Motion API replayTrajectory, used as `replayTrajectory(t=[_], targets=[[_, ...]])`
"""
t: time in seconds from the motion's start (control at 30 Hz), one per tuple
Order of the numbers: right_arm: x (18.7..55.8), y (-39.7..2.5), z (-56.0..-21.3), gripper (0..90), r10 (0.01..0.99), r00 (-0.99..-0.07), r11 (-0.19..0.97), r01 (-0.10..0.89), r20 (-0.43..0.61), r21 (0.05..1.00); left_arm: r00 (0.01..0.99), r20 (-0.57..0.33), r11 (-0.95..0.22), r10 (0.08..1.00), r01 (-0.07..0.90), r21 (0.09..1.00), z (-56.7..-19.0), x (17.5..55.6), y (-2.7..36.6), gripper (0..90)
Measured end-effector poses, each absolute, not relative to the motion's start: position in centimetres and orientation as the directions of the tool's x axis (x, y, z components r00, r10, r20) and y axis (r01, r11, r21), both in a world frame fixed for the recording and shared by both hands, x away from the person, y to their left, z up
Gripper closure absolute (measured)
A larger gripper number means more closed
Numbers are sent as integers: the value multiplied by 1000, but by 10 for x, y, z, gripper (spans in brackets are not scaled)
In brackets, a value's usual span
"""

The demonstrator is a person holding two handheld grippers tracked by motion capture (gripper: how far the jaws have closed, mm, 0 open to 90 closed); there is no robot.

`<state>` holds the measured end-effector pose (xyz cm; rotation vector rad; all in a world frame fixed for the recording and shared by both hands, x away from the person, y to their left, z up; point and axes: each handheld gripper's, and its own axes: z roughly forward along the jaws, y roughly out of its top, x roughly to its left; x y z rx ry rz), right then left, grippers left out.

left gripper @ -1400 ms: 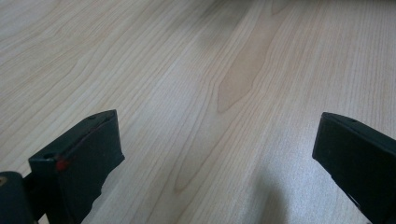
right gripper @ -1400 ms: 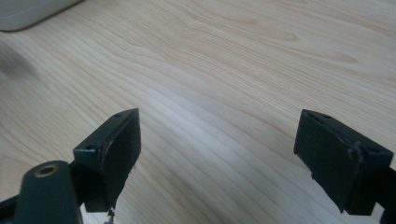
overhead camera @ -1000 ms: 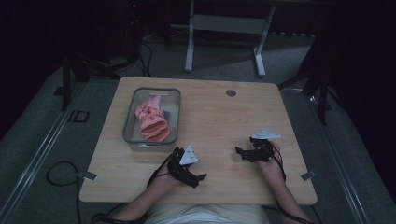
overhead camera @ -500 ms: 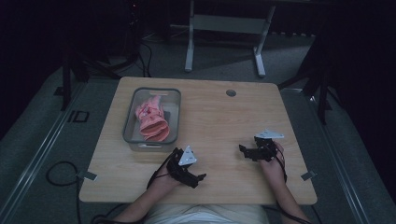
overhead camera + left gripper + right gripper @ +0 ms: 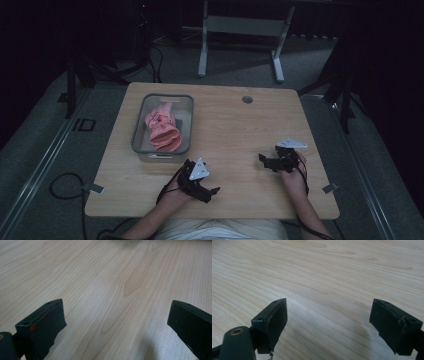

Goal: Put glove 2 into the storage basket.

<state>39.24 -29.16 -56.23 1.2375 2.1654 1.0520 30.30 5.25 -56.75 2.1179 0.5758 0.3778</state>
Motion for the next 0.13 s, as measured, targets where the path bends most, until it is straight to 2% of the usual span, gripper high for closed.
replayTrajectory(t=[0.13], targets=[[393, -290, -563, 149, 859, -512, 324, 534, -6, 781, 847, 52, -502, 529, 263, 824, -568, 303, 53, 9]])
